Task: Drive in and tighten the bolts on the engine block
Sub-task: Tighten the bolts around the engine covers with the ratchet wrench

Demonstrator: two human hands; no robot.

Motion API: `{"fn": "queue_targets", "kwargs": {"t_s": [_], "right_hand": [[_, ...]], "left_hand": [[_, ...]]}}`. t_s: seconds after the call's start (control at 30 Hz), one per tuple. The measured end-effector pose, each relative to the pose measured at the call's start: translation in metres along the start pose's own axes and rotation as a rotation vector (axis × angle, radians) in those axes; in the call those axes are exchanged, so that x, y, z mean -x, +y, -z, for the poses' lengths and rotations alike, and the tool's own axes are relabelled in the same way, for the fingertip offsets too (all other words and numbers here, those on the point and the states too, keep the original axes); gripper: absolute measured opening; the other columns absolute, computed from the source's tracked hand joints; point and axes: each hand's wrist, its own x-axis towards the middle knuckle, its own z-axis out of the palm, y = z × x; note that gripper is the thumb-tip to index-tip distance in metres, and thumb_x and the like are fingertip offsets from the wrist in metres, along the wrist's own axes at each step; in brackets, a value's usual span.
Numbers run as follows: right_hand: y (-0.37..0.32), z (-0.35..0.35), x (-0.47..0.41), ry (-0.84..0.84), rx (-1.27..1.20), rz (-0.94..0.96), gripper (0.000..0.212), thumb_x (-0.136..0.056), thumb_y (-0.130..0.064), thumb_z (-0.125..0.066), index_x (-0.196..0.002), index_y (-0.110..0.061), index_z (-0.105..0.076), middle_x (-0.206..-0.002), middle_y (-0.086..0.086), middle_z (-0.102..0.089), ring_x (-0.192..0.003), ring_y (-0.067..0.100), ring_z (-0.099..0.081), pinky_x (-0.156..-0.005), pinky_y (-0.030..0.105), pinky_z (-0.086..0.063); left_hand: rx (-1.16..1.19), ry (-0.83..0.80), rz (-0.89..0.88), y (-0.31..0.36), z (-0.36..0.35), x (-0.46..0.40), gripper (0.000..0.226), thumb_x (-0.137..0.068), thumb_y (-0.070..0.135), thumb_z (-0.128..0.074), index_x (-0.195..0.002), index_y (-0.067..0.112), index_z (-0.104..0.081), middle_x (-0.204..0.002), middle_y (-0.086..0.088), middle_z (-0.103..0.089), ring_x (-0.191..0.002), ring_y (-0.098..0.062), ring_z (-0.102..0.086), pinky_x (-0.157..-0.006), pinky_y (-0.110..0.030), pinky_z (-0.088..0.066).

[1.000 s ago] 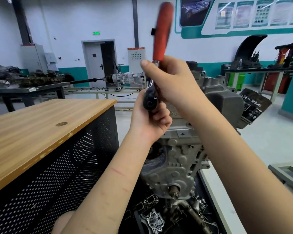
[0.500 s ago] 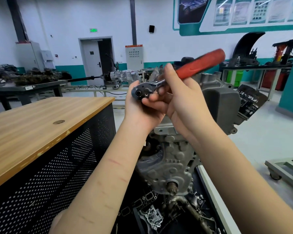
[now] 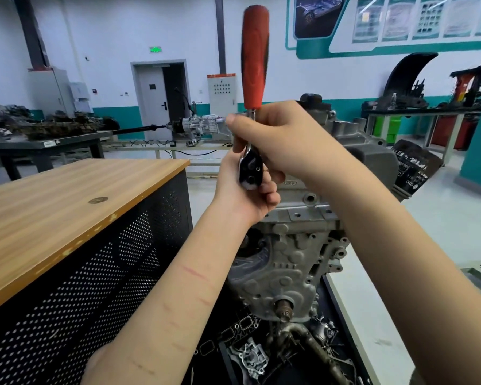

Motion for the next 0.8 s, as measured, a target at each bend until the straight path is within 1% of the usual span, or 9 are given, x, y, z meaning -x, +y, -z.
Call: {"fn": "queue_targets", "kwargs": {"t_s": [0.07,0.17,0.27,0.37,0.5,0.57,0.67,0.73,0.8], "right_hand": [[0.0,0.003,-0.002,-0.075,0.038,0.004,0.038,-0.09,-0.035,-0.057,-0.057,-0.016,-0.058,-0.031,-0.012,-0.04,-0.031,0.003,-0.035,-0.035,0.01,-0.028],[-0.001,0.001,-0.002,-0.162,0.172,0.057,0.037,-0.088,-0.037,-0.059,-0.061,-0.012,-0.064,-0.037,-0.008,-0.038,-0.033,0.004,-0.034,-0.036,0.008,-0.026],[0.002,-0.002,0.0,-0.072,0.162,0.076,0.039,-0.092,-0.035,-0.054,-0.061,-0.011,-0.059,-0.034,-0.009,-0.042,-0.031,0.002,-0.041,-0.037,0.009,-0.031],[0.008,-0.007,0.007,0.08,-0.273,-0.069,0.039,-0.095,-0.034,-0.049,-0.061,-0.014,-0.053,-0.03,-0.007,-0.038,-0.028,0.005,-0.04,-0.038,0.021,-0.035],[0.007,-0.021,0.016,0.224,-0.95,-0.157,0.038,-0.096,-0.029,-0.044,-0.067,-0.006,-0.05,-0.035,-0.003,-0.032,-0.029,0.01,-0.04,-0.04,0.024,-0.045],[0.007,-0.026,0.018,0.277,-1.077,-0.166,0.04,-0.097,-0.029,-0.042,-0.067,-0.004,-0.048,-0.036,-0.004,-0.03,-0.028,0.009,-0.038,-0.04,0.022,-0.047],[0.01,-0.024,0.018,0.309,-0.911,-0.179,0.044,-0.098,-0.032,-0.041,-0.063,-0.007,-0.048,-0.035,-0.004,-0.031,-0.028,0.011,-0.038,-0.039,0.023,-0.044],[0.013,-0.019,0.016,0.323,-0.586,-0.141,0.046,-0.098,-0.033,-0.041,-0.058,-0.01,-0.045,-0.033,-0.003,-0.034,-0.029,0.013,-0.04,-0.036,0.02,-0.038],[0.014,-0.014,0.012,0.321,-0.186,-0.058,0.045,-0.097,-0.032,-0.043,-0.058,-0.009,-0.047,-0.038,-0.005,-0.039,-0.035,0.01,-0.041,-0.042,0.023,-0.035]], "left_hand": [[-0.054,-0.001,0.008,-0.002,-0.001,0.0,0.075,-0.092,0.058,-0.026,-0.033,0.016,-0.049,-0.033,0.003,-0.034,-0.027,-0.009,-0.029,-0.038,-0.012,-0.022],[-0.041,0.018,0.007,-0.008,0.0,0.0,0.06,-0.094,0.055,-0.023,-0.056,0.015,-0.045,-0.034,0.002,-0.038,-0.026,-0.009,-0.031,-0.036,-0.009,-0.024],[0.048,-0.015,0.009,-0.009,0.003,0.001,0.06,-0.094,0.047,-0.028,-0.046,0.016,-0.046,-0.034,0.004,-0.034,-0.027,-0.009,-0.029,-0.037,-0.011,-0.022],[0.093,-0.095,-0.039,-0.003,0.004,0.001,0.072,-0.091,0.038,-0.027,-0.027,0.012,-0.045,-0.028,0.006,-0.032,-0.026,-0.007,-0.028,-0.038,-0.012,-0.021],[0.178,-0.232,-0.078,0.011,0.002,0.0,0.078,-0.095,0.039,-0.025,-0.026,0.008,-0.047,-0.025,0.005,-0.035,-0.022,-0.005,-0.034,-0.032,-0.01,-0.033],[0.14,-0.277,-0.065,0.014,0.001,-0.002,0.08,-0.096,0.04,-0.023,-0.027,0.008,-0.047,-0.025,0.005,-0.036,-0.021,-0.006,-0.033,-0.031,-0.01,-0.032],[0.033,-0.2,-0.028,0.014,-0.001,-0.001,0.075,-0.093,0.039,-0.029,-0.026,0.009,-0.044,-0.024,0.005,-0.033,-0.018,-0.007,-0.027,-0.03,-0.009,-0.027],[-0.01,-0.13,0.008,0.011,-0.002,0.001,0.07,-0.088,0.042,-0.035,-0.025,0.012,-0.042,-0.024,0.004,-0.031,-0.02,-0.006,-0.024,-0.035,-0.011,-0.022],[-0.069,-0.08,0.028,0.005,-0.002,0.003,0.071,-0.087,0.046,-0.036,-0.025,0.013,-0.041,-0.025,0.005,-0.032,-0.023,-0.006,-0.026,-0.039,-0.014,-0.018]]}}
